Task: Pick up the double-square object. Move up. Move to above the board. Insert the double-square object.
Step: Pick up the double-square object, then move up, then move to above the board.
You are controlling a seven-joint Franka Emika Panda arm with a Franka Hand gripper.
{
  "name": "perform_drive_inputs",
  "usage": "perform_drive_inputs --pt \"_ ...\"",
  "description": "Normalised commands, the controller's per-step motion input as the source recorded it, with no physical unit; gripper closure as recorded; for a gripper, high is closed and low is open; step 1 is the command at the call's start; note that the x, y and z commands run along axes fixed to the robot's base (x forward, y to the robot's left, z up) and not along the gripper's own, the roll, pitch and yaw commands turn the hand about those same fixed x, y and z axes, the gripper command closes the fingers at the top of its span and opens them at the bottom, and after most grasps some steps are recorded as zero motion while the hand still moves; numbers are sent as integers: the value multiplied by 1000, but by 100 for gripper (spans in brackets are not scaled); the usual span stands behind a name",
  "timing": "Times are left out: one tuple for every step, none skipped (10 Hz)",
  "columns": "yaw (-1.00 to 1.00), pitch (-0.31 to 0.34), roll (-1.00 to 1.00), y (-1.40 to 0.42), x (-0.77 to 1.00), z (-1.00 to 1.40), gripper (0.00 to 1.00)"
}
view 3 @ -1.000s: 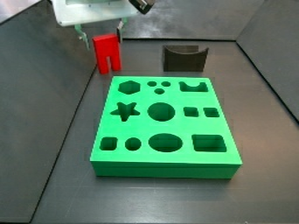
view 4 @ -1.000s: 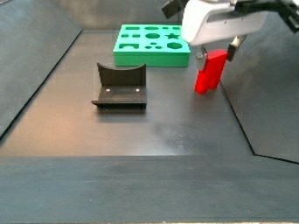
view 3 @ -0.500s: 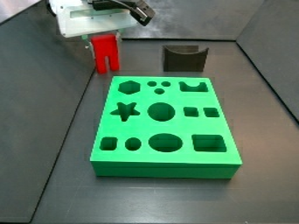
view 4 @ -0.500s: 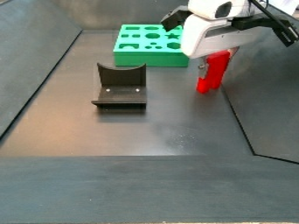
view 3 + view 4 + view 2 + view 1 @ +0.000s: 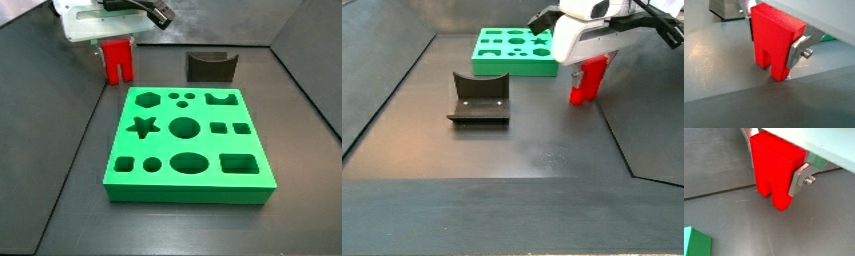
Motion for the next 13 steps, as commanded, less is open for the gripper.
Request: perform_drive_inputs --pt "0 0 0 0 0 0 100" --pt "0 0 0 0 0 0 100" --pt "0 0 0 0 0 0 100" --pt "0 0 0 0 0 833 100" --pt "0 5 -3 -21 3 823 100" --pt "1 20 -15 -30 5 769 100" --pt "9 26 -33 -31 9 685 100" --pt "17 32 -61 -25 -5 539 100" --pt "23 28 -84 -26 -11 423 100" --pt "26 26 -106 -29 -15 306 100" --pt "-411 14 295 97 125 1000 100" --pt "-395 23 277 101 126 1000 100" --pt "-302 58 244 98 119 1000 100"
